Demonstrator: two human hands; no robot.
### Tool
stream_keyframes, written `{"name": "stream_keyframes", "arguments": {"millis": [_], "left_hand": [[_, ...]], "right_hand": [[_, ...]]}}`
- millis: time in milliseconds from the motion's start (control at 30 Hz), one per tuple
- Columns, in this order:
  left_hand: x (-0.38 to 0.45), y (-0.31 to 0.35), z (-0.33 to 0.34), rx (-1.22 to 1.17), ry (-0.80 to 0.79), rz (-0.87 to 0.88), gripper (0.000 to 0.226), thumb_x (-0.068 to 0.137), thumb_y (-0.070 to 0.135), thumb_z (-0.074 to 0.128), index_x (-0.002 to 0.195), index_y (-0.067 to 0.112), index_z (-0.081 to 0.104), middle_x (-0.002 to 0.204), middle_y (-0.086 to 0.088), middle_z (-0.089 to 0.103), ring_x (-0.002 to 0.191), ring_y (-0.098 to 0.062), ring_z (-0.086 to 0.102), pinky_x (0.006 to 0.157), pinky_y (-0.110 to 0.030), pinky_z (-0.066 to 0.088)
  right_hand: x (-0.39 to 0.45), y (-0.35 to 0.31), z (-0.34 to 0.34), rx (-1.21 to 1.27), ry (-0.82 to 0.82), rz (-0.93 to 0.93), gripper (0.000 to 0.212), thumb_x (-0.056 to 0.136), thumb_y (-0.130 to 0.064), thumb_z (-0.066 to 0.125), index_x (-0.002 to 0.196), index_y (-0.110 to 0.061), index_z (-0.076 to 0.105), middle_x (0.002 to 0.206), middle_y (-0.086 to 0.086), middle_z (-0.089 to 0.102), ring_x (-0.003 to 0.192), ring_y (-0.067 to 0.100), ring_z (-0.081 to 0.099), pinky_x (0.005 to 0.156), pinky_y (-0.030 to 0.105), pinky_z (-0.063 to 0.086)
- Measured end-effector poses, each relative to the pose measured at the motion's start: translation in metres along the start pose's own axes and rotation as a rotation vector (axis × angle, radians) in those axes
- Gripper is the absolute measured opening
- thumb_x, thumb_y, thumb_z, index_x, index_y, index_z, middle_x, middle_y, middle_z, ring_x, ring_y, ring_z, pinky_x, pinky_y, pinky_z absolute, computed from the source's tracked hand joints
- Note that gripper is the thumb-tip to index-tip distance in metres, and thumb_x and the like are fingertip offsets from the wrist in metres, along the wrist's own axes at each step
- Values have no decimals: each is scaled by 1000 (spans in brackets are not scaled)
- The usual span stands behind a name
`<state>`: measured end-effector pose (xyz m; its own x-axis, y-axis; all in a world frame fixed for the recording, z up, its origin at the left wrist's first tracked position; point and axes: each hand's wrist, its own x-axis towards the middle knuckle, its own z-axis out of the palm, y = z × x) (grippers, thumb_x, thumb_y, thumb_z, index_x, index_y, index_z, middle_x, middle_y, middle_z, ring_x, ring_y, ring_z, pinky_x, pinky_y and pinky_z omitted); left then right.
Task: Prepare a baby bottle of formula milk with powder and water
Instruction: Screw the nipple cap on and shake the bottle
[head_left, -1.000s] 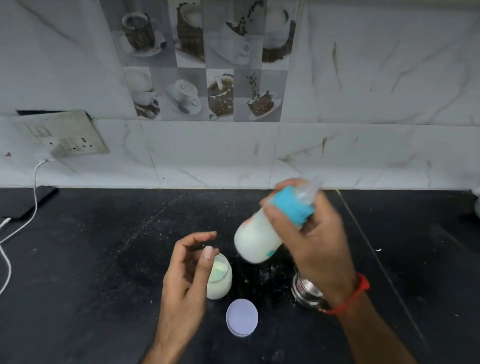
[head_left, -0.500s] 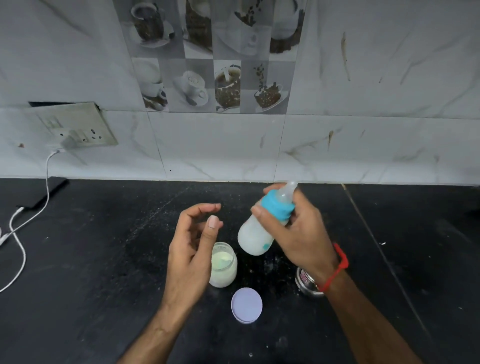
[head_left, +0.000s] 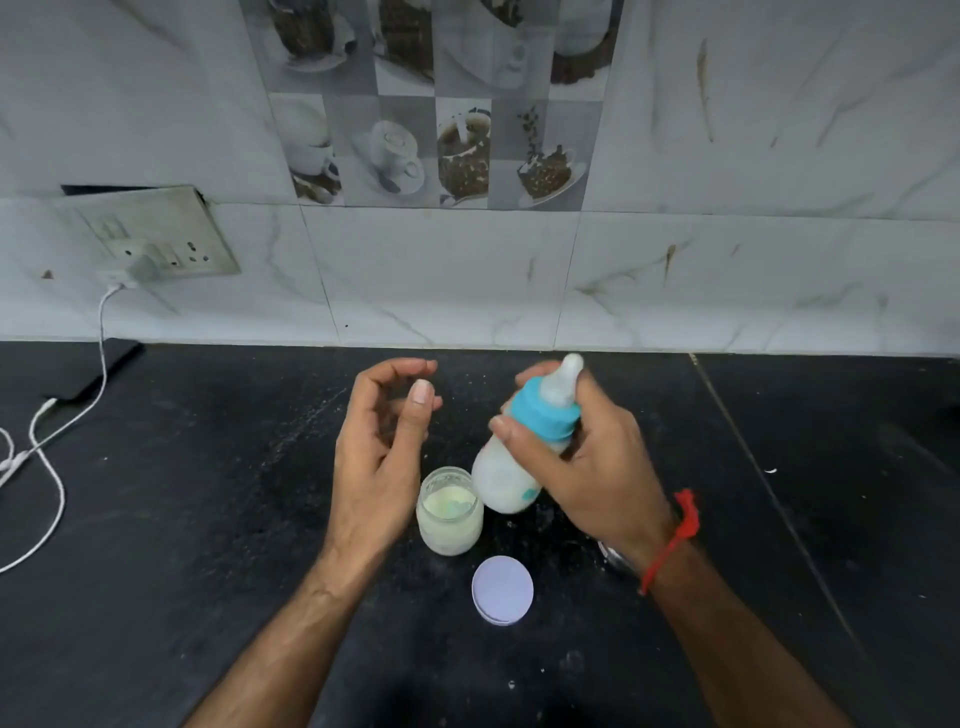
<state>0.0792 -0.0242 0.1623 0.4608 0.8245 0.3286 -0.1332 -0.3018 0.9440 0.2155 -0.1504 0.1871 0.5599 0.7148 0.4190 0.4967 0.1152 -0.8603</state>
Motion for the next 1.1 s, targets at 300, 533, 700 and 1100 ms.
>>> {"name": "stream_keyframes", "arguments": {"millis": [300,533,700,1100], "left_hand": [[4,-2,-3,-18,-37,12,20,101,35,54,119,29,61,127,8,70,109,-17,73,92,-51,60],[27,0,-9,-15,-107,24,46,101,57,35,133,32,58,140,10,66,128,-12,65,108,-49,52],[43,7,-15,111,-188,55,53,101,63,33,137,35,61,141,20,63,134,-2,58,117,-45,44],[21,-13,-10,38,-98,5,35,103,48,44,116,29,71,123,12,74,107,-15,74,92,-54,59]], "right_hand": [[3,12,-2,74,-7,87,42,79,-50,77,112,-28,63,102,-4,74,92,19,72,84,52,60],[19,11,-14,143,116,91,34,80,-45,78,108,-33,64,102,-6,73,94,23,72,86,48,61],[15,12,-20,206,161,126,34,81,-37,81,109,-24,65,101,-8,73,91,17,72,85,46,61],[5,9,-16,309,128,93,39,78,-36,78,110,-20,63,106,18,73,95,28,73,84,46,59]]}}
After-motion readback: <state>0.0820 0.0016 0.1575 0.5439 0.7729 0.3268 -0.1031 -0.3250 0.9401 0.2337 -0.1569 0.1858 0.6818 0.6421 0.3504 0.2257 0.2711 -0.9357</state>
